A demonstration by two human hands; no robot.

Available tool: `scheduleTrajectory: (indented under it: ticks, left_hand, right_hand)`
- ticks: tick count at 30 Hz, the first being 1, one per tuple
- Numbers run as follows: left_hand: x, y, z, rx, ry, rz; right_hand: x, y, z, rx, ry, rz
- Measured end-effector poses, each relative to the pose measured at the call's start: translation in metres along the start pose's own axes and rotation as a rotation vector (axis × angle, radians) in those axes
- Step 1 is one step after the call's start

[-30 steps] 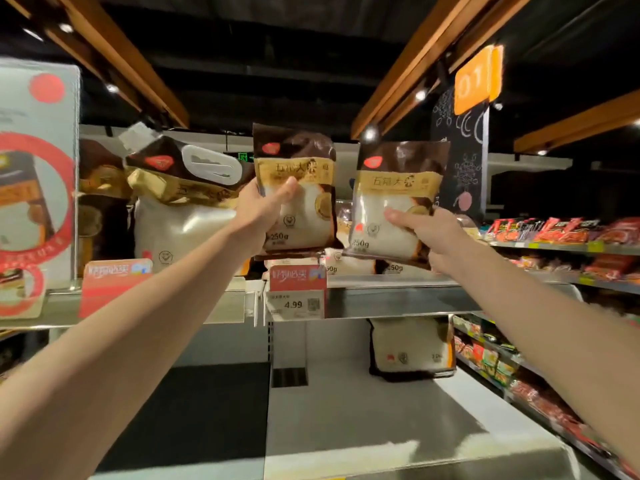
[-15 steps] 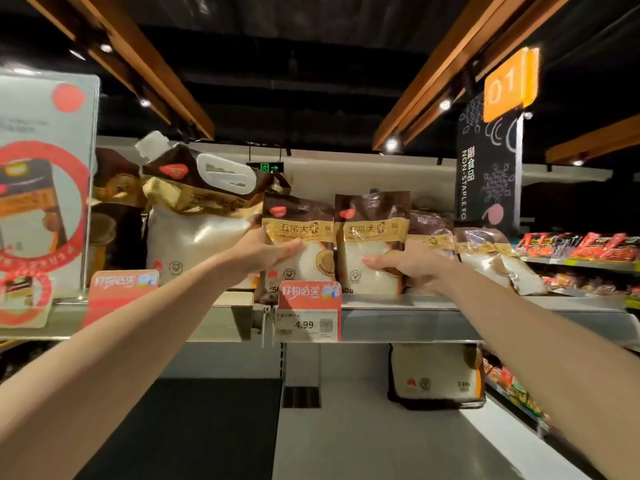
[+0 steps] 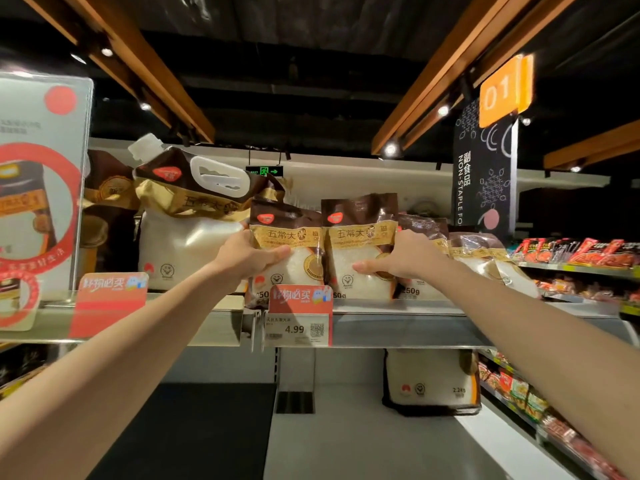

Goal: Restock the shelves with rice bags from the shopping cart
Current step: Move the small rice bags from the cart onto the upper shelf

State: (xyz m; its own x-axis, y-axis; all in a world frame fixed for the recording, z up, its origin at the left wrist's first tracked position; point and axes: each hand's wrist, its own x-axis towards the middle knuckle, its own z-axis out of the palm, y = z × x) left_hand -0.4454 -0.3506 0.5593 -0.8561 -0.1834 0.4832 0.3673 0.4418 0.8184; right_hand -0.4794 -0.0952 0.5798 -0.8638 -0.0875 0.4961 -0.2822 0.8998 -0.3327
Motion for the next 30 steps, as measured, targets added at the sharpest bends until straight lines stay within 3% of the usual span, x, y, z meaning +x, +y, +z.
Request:
scheduleTrajectory:
  ticks: [2, 6, 8, 10, 14, 19, 22, 24, 28, 30]
  left_hand:
    - [-0.001, 0.003, 0.001, -0.159, -0.011, -0.060]
    - [0.004, 0.001, 0.005, -0.284, -0.023, -0.071]
    - [0.007, -0.002, 0.005, -0.257, -0.079, -0.087]
    - [0.005, -0.001, 0.002, -0.062, -0.090, -0.091]
    - [0.005, 0.008, -0.005, 0.569, 0.003, 0.054]
    - [-0.002, 0.025, -0.016, 0.770, 0.036, 0.051]
    - [0.001, 0.038, -0.026, 0.709, 0.156, 0.161]
    - [0.005, 0.040, -0.030, 0.596, 0.209, 0.216]
    - [-0.001, 0.039, -0.016, 0.113, 0.235, 0.185]
    - [-0.005, 0.042, -0.005, -0.066, 0.201, 0.134]
  right_hand:
    - [-0.009, -0.002, -0.005, -0.109, 0.068, -0.017]
    - [-0.006, 0.001, -0.013, 0.352, -0.047, 0.083]
    - [-0.005, 0.002, -0.008, 0.368, 0.001, 0.095]
    - [-0.008, 0.003, 0.003, 0.382, 0.035, 0.095]
    - [-0.013, 0.006, 0.005, 0.471, 0.005, 0.109]
    - [-0.024, 0.010, -0.005, 0.564, -0.172, 0.042]
    - [-0.025, 0.012, 0.002, 0.688, -0.164, 0.037]
    - [-0.021, 0.015, 0.008, 0.607, -0.087, 0.005]
    - [-0.017, 0.016, 0.013, 0.483, -0.018, -0.013]
    - [-0.020, 0.011, 0.010, 0.411, 0.148, -0.046]
